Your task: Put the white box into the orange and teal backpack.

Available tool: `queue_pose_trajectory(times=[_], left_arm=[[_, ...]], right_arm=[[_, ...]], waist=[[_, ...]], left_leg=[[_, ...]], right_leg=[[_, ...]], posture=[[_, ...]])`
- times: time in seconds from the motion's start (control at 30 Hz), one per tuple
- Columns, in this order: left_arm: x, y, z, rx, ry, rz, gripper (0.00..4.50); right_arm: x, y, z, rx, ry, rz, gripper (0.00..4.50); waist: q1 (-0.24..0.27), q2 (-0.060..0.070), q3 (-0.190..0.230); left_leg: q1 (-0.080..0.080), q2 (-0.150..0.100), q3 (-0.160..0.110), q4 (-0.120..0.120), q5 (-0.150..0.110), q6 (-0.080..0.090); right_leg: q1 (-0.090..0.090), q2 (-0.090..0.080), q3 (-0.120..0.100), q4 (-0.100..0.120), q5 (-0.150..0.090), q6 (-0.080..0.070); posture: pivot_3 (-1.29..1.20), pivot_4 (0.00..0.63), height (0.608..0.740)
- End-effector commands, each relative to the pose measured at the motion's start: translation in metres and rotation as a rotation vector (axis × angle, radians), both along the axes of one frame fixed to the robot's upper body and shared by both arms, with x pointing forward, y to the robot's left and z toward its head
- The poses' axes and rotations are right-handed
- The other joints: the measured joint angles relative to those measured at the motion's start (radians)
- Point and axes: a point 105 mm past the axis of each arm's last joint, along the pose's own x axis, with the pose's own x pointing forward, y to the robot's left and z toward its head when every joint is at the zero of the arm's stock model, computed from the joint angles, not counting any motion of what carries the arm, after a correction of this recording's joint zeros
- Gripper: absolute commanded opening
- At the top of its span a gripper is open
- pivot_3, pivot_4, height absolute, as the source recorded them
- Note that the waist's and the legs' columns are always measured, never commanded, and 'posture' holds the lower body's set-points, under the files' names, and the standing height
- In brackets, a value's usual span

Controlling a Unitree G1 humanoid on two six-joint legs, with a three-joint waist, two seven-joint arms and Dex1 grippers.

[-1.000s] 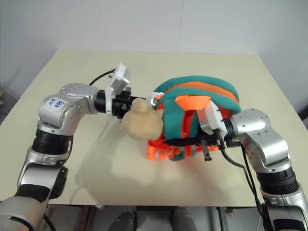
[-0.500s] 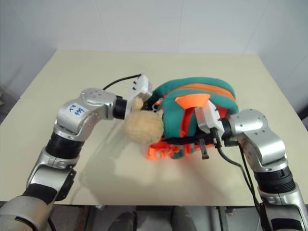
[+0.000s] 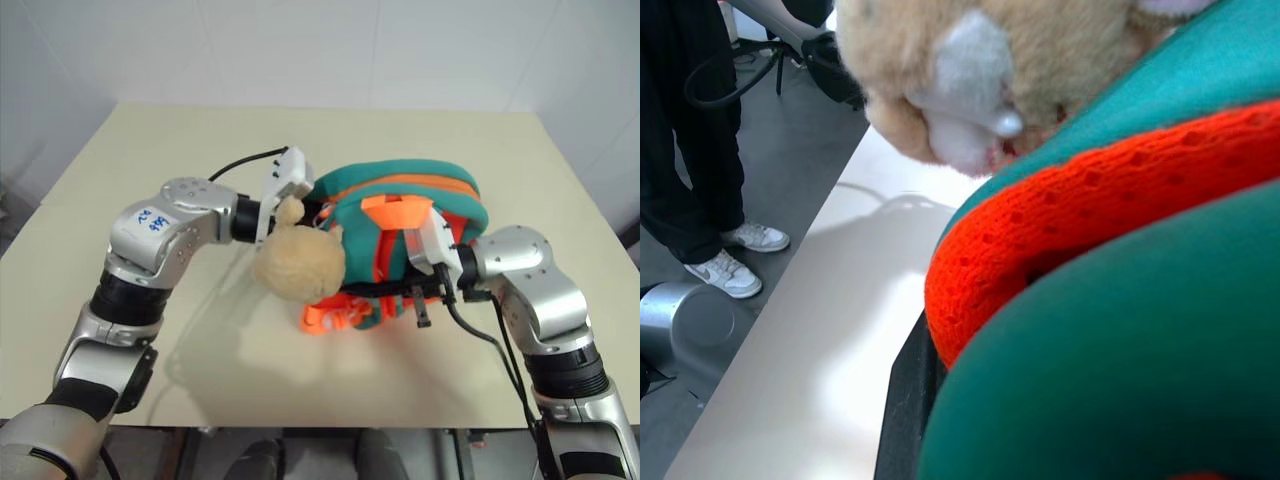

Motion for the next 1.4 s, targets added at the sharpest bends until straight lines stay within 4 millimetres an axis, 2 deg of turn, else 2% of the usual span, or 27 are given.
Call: queue_pose_trajectory(times=[0.03,0.13,0.23,0.3,0.63,0.9,1.0,1.1,1.2,1.4], left_arm=[[-0.025,-0.001,0.036,-0.076,-0.069,-0.123,4.47],[-0.032,0.017,0.040,-0.087,-0.066,-0.178,4.47],[-0.024,0.037,0.035,-0.020,-0.078,-0.138,4.47],[-0.022,0.046,0.039,-0.005,-0.092,-0.124,4.47],[-0.053,0.060,0.061,-0.032,-0.099,-0.168,4.47],[-0.065,0.088,0.086,-0.117,-0.103,-0.059,4.47],[-0.066,0.091,0.090,-0.145,-0.104,-0.011,4.47],[-0.071,0.095,0.085,-0.159,-0.085,0.045,4.47],[-0.074,0.090,0.072,-0.190,-0.045,0.078,4.47],[-0.077,0.075,0.060,-0.240,0.015,0.093,4.47]], right_arm=[[0.000,0.004,0.003,-0.007,-0.035,-0.002,0.47],[-0.001,0.004,0.001,-0.013,-0.031,-0.002,0.47],[0.000,0.004,-0.001,-0.018,-0.029,-0.003,0.47],[-0.001,0.004,-0.002,-0.022,-0.028,-0.002,0.47],[-0.003,0.004,-0.007,-0.031,-0.022,-0.002,0.47],[0.000,0.005,-0.010,-0.034,-0.021,-0.013,0.47],[0.000,0.006,-0.010,-0.030,-0.017,-0.014,0.47],[0.000,0.007,-0.012,-0.025,-0.009,-0.011,0.47],[0.002,0.008,-0.013,-0.023,-0.004,-0.009,0.47],[0.006,0.009,-0.011,-0.019,-0.007,-0.007,0.47]], waist=[[0.000,0.000,0.000],[-0.001,0.000,0.000],[-0.002,0.000,0.000],[0.000,0.000,0.000],[0.000,0.000,0.000],[-0.004,0.000,0.000],[-0.003,0.000,0.000],[-0.002,0.000,0.000],[-0.002,0.000,0.000],[-0.001,0.000,0.000]], left_leg=[[0.000,0.000,0.000,0.000,0.000,0.000],[0.000,0.000,0.000,0.000,0.000,0.000],[0.000,0.000,0.000,-0.001,0.000,0.000],[0.000,0.000,0.000,-0.001,0.000,0.000],[0.000,0.000,0.000,0.000,0.000,0.000],[0.001,0.000,0.000,0.000,0.000,0.000],[0.001,0.000,0.000,0.001,0.000,0.000],[0.001,0.000,0.000,0.001,0.000,0.000],[0.002,0.000,0.000,0.001,0.000,0.000],[0.002,0.000,0.000,0.002,0.000,0.000]], right_leg=[[0.000,0.000,0.000,0.000,0.000,0.000],[0.000,0.000,0.000,0.000,0.000,0.000],[-0.001,0.000,0.000,0.000,0.000,0.000],[-0.001,0.000,0.000,0.000,0.000,0.000],[0.000,0.000,0.000,0.000,0.000,0.000],[0.000,0.000,0.000,0.001,0.000,0.000],[0.001,0.000,0.000,0.001,0.000,0.000],[0.001,0.000,0.000,0.002,0.000,0.000],[0.001,0.000,0.000,0.002,0.000,0.000],[0.001,0.000,0.000,0.001,0.000,0.000]], posture=[[0.00,0.150,0.740],[0.00,0.150,0.740],[0.00,0.150,0.740],[0.00,0.150,0.740],[0.00,0.150,0.740],[0.00,0.150,0.740],[0.00,0.150,0.740],[0.00,0.150,0.740],[0.00,0.150,0.740],[0.00,0.150,0.740]])
